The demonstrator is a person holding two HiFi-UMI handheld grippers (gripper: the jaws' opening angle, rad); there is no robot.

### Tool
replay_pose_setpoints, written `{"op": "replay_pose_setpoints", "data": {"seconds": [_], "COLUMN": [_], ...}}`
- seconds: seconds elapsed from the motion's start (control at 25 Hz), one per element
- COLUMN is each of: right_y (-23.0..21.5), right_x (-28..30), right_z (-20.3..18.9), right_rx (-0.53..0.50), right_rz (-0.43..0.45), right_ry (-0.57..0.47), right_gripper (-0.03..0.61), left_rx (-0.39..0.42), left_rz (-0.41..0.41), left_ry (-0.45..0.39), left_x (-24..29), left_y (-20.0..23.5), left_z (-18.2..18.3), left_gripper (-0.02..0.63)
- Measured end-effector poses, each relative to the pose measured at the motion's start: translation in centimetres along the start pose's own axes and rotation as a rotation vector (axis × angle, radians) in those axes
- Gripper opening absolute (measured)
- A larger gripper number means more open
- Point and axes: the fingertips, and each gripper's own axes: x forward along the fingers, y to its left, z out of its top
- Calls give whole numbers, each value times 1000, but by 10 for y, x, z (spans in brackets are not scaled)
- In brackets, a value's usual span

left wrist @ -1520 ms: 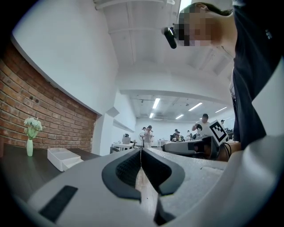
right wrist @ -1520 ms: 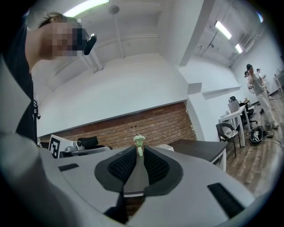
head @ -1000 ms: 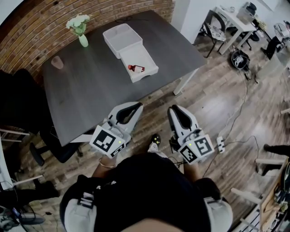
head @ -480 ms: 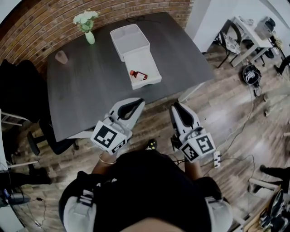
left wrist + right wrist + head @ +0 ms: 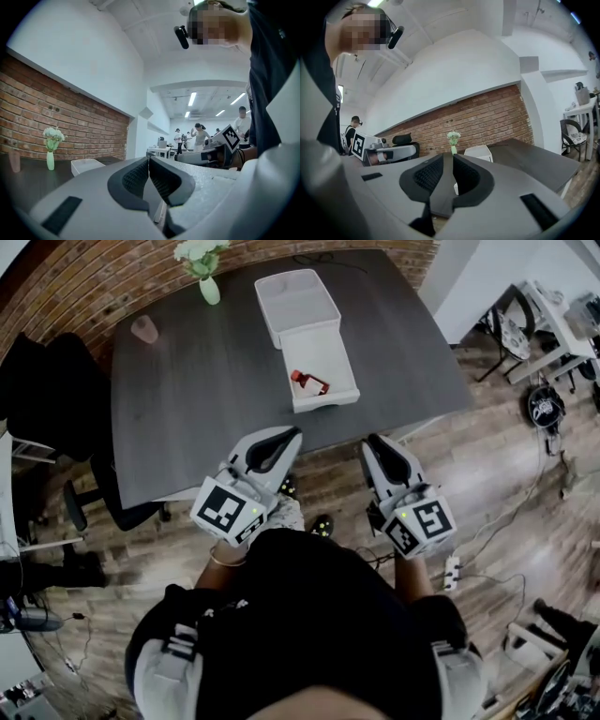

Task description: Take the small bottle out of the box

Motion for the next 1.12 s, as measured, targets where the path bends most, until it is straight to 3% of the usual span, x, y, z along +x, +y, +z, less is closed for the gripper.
{"op": "replay_pose_setpoints", "data": {"seconds": [0.64,1.12], "right_y": [-30,-38], "right_x": [131,212], "right_z": [-39,-84], "right_rx": [-121,-262], "right_rz": [45,65], "right_ry": [287,505], "right_gripper": [83,135], "left_rx": [-35,-91], "left_rz": [31,12], "left_ry": [2,21], "left_x": [29,33], "left_y": [111,183], "left_z": [-20,-42], "left_gripper": [3,3]}}
